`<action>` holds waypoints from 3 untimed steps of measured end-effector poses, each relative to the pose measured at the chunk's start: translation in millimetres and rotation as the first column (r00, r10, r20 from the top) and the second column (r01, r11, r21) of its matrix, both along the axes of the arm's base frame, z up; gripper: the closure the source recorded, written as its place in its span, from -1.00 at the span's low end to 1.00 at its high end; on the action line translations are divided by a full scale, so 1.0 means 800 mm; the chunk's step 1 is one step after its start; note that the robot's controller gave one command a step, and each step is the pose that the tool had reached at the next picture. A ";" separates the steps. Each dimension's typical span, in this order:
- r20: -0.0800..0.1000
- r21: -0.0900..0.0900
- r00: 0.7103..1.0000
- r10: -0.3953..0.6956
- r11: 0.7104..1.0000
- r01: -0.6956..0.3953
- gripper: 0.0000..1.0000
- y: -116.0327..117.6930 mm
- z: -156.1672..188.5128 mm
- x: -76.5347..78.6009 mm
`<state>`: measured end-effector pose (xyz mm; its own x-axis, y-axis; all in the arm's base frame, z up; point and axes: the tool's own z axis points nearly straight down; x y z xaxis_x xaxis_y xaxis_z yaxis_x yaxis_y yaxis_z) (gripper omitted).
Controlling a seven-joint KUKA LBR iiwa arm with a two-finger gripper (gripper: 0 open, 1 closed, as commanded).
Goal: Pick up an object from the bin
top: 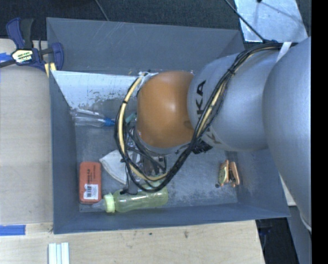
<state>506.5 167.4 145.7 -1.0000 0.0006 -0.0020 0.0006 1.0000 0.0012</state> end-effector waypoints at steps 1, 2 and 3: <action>0.006 0.000 1.000 -0.010 1.000 0.010 -1.00 -0.039 -0.070 0.106; 0.005 0.001 1.000 -0.011 1.000 0.011 -1.00 -0.039 -0.089 0.053; 0.001 -0.001 1.000 0.018 1.000 -0.018 -1.00 -0.041 -0.092 0.059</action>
Offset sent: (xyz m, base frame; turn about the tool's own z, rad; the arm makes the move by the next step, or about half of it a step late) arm -0.0205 -0.0263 -0.0757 0.0115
